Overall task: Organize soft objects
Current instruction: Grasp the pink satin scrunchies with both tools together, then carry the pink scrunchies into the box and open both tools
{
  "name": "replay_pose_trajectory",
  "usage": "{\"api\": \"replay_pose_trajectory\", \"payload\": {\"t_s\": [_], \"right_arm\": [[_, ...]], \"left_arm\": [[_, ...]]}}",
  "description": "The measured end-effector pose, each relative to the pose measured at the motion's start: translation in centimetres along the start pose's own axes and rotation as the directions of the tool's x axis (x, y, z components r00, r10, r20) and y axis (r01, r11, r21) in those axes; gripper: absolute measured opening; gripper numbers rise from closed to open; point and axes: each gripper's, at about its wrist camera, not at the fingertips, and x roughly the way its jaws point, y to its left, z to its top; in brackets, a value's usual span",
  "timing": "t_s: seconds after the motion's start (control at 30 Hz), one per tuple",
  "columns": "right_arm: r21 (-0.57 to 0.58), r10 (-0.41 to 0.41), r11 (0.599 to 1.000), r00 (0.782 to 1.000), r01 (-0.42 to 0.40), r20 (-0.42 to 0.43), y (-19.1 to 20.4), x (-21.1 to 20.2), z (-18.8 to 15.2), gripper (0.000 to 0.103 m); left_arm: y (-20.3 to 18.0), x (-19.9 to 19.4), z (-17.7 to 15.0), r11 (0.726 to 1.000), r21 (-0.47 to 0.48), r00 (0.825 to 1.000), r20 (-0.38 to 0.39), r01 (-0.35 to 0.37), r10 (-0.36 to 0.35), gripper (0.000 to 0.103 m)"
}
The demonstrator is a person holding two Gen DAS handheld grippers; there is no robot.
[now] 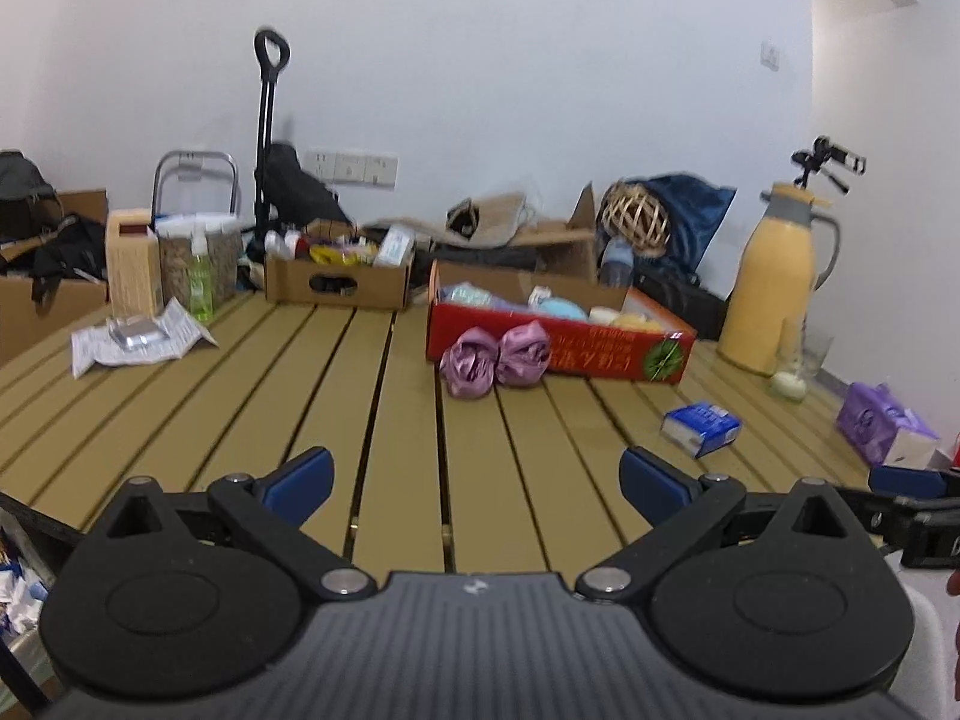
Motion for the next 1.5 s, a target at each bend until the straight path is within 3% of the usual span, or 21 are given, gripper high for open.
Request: {"api": "replay_pose_trajectory", "payload": {"t_s": [0.1,0.2,0.23,0.3,0.37,0.43,0.5,0.63,0.7,0.77,0.8,0.83,0.9,1.07,1.23,1.3,1.4,1.5], "right_arm": [[0.022,0.032,0.999,0.999,-0.031,-0.025,-0.6,3.0,0.9,0.087],[0.029,0.073,0.997,0.996,-0.071,-0.042,-0.9,7.5,2.9,0.074],[0.038,0.084,0.996,0.996,-0.083,-0.038,-1.1,9.4,3.9,0.071],[0.053,0.108,0.993,0.994,-0.106,-0.035,-1.3,13.3,5.8,0.066],[0.072,0.129,0.99,0.991,-0.125,-0.045,-1.4,17.3,7.4,0.058],[0.086,0.137,0.988,0.988,-0.131,-0.074,-1.4,22.1,8.7,0.046],[0.082,0.12,0.99,0.987,-0.111,-0.107,-1.2,26.2,9.4,0.042],[0.143,0.137,0.983,0.98,-0.116,-0.146,-1.4,32.1,10.0,0.041],[0.179,0.159,0.975,0.974,-0.13,-0.16,-1.6,34.0,10.1,0.041],[0.206,0.187,0.967,0.968,-0.151,-0.169,-1.5,35.1,9.9,0.034],[0.203,0.189,0.967,0.966,-0.153,-0.174,-1.3,35.4,9.7,0.024],[0.206,0.201,0.965,0.965,-0.165,-0.168,-1.1,35.5,9.5,0.017],[0.224,0.209,0.96,0.964,-0.17,-0.163,-1.0,35.6,9.1,0.012],[0.211,0.221,0.96,0.962,-0.185,-0.16,-0.5,33.4,9.2,0.01],[0.196,0.242,0.956,0.963,-0.216,-0.117,-1.2,24.2,7.3,0.01],[0.162,0.24,0.962,0.963,-0.219,-0.122,-1.4,19.6,5.5,0.01],[0.205,0.234,0.957,0.963,-0.205,-0.133,-2.5,14.3,3.0,0.01],[0.215,0.205,0.961,0.97,-0.173,-0.134,-3.2,11.3,1.5,0.01]], "left_arm": [[0.3,3.5,0.9,1.0,0.005,1.0,0.009,0.0,0.0,0.101],[1.2,8.0,2.9,1.0,-0.01,1.0,-0.006,0.022,-0.022,0.069],[1.7,10.0,3.8,0.999,-0.026,0.999,-0.025,0.038,-0.039,0.064],[2.3,14.0,5.2,0.998,-0.038,0.997,-0.063,0.047,-0.049,0.06],[2.2,17.6,6.2,0.999,0.011,0.997,-0.071,0.042,-0.041,0.06],[1.9,21.3,6.9,0.998,0.054,0.995,-0.094,0.042,-0.036,0.06],[2.2,24.5,7.1,0.997,0.045,0.989,-0.138,0.06,-0.053,0.06],[3.8,30.0,7.1,0.993,-0.056,0.963,-0.244,0.106,-0.116,0.066],[4.9,31.6,6.8,0.983,-0.135,0.951,-0.266,0.127,-0.159,0.065],[5.9,32.2,6.5,0.962,-0.206,0.94,-0.251,0.181,-0.23,0.048],[6.2,32.4,6.4,0.955,-0.226,0.934,-0.255,0.193,-0.249,0.042],[6.4,32.3,6.3,0.953,-0.231,0.935,-0.25,0.195,-0.252,0.033],[6.5,32.0,6.2,0.945,-0.238,0.926,-0.25,0.223,-0.281,0.022],[5.3,27.8,6.3,0.951,-0.203,0.935,-0.222,0.233,-0.277,0.019],[1.9,18.3,3.6,0.943,-0.136,0.93,-0.175,0.302,-0.323,0.019],[0.7,14.9,2.0,0.929,-0.135,0.913,-0.18,0.344,-0.365,0.019],[-0.9,12.1,0.4,0.913,-0.161,0.89,-0.213,0.375,-0.403,0.019],[-3.0,10.8,0.0,0.916,-0.101,0.89,-0.214,0.389,-0.402,0.019]]}}
